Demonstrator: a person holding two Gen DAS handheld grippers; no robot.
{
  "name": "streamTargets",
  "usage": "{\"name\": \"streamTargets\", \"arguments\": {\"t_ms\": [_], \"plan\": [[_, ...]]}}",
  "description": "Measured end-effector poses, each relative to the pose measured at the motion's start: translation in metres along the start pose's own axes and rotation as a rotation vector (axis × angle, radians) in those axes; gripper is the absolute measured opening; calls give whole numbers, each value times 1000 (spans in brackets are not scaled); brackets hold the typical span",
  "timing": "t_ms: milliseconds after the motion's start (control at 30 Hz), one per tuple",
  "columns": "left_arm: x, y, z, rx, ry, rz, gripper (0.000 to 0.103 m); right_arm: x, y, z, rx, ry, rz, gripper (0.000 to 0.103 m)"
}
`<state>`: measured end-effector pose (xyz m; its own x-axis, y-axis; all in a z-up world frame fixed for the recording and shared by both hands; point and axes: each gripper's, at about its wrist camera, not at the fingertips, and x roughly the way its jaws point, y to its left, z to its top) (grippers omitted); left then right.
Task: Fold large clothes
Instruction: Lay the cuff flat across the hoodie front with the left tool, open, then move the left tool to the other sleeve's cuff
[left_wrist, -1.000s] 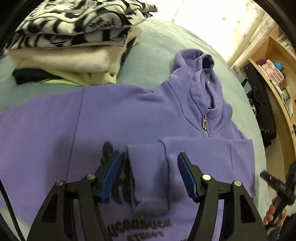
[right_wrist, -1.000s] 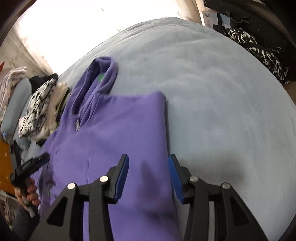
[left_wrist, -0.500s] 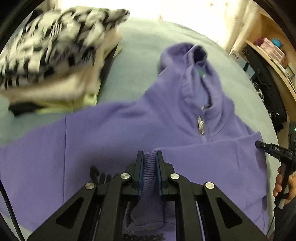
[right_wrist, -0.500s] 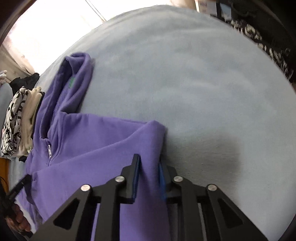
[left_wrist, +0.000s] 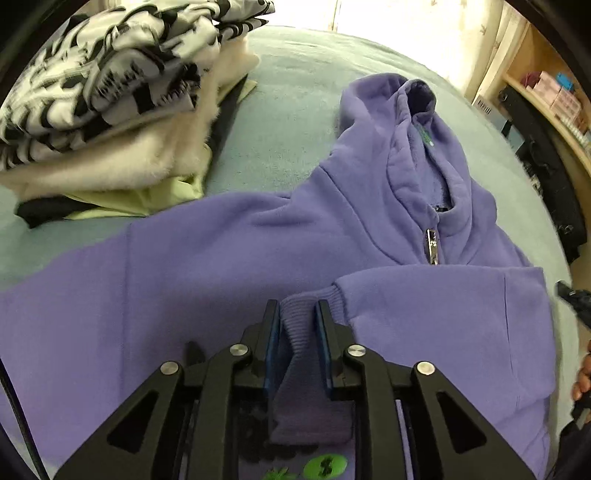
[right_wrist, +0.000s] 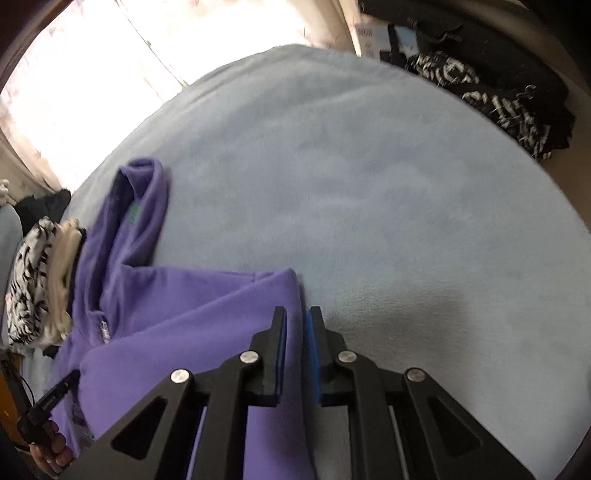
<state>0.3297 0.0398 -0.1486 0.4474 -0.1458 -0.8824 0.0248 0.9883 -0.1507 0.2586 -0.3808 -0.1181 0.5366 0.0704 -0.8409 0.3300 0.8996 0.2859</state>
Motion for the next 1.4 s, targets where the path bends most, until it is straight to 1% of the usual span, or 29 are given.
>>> {"name": "streamTargets", "arguments": {"t_ms": [33,100,167,233,267,367,400,467,533,567,600,667,700,733,800,867,900,967,1067,1100,1133,1167,1200,1233,1300,1400], "plan": [[-10,-4,0,22,-12,36,18,-6,3,-1,-4,-4,18,11],[-27,-12,-3,52,-52,64,28,-18,17,-10,-25,0,55,11],[-47,-24,-9,88,-101,65,53,-27,36,-24,-54,22,71,12],[-67,-39,-16,104,-165,72,54,-28,57,-38,-82,52,95,12],[-75,-50,-21,114,-180,56,54,-28,70,-51,-97,77,113,12],[-77,-68,-33,80,-153,-15,54,-22,100,-78,-111,138,188,12],[-76,-73,-36,68,-146,-26,54,-20,110,-88,-119,153,209,12],[-69,-80,-48,33,-133,-45,54,-16,125,-107,-140,166,232,12],[-50,-85,-63,5,-76,-61,54,-8,134,-121,-163,192,229,12],[-42,-85,-71,0,-46,-58,54,1,137,-129,-172,220,221,12],[-31,-87,-78,-2,-19,-40,54,7,137,-135,-179,240,208,12],[-17,-89,-88,18,-13,10,54,11,133,-140,-202,231,200,11],[-16,-90,-90,23,-24,12,54,10,129,-140,-208,230,202,11],[-18,-89,-90,23,-35,10,54,8,124,-137,-207,229,202,7],[-19,-84,-88,15,-33,7,54,3,105,-130,-186,239,247,6],[-20,-74,-86,1,-27,-19,49,-5,81,-125,-192,193,126,6],[-21,-69,-85,-5,-22,-41,48,-9,70,-123,-195,171,97,6],[-22,-62,-83,-5,-18,-55,40,-18,39,-121,-146,154,80,5],[-28,-53,-82,-9,-26,-54,39,-31,4,-119,-64,137,93,5],[-28,-54,-82,-13,-41,-19,40,-35,-3,-120,-49,132,103,5],[-29,-51,-82,-20,-52,41,49,-37,-5,-120,-43,130,106,5],[-26,-45,-82,-34,-55,94,55,-37,-5,-121,-41,128,104,5],[-21,-38,-81,-56,-39,88,55,-37,-4,-122,-43,127,98,5],[-18,-31,-81,-87,-18,56,55,-37,-2,-123,-45,122,87,6],[-18,-23,-81,-116,-16,19,55,-36,-2,-124,-38,118,75,6],[-19,-23,-81,-113,-16,20,55,-34,2,-125,-11,111,77,9]]}}
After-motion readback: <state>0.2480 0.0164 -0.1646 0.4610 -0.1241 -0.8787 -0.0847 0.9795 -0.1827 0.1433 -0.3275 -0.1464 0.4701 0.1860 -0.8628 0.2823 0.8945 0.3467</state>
